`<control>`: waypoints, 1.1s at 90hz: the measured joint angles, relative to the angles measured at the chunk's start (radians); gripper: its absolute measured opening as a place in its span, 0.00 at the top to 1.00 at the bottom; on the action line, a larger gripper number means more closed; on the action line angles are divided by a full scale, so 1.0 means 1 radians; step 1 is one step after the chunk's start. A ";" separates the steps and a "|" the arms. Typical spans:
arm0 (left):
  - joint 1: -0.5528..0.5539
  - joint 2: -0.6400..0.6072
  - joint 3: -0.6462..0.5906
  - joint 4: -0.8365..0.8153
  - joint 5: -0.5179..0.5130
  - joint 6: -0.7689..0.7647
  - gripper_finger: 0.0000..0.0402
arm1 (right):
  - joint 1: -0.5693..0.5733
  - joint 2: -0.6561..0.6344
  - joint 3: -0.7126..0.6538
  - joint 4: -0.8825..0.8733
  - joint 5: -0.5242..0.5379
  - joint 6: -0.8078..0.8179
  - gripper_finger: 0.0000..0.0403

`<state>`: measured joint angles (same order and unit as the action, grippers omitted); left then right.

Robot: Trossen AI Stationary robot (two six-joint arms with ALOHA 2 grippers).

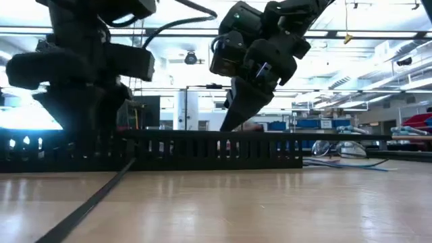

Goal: Ziptie cables
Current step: Close the black cable duct

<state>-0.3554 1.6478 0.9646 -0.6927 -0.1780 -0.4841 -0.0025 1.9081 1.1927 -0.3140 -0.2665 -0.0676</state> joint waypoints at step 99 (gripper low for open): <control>-0.084 -0.003 -0.098 0.085 -0.046 -0.097 0.39 | 0.001 -0.105 -0.009 0.182 -0.022 0.004 1.00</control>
<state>-0.4397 1.6451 0.8661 -0.6080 -0.2240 -0.5808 -0.0016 1.8033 1.1839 -0.1320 -0.2887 -0.0638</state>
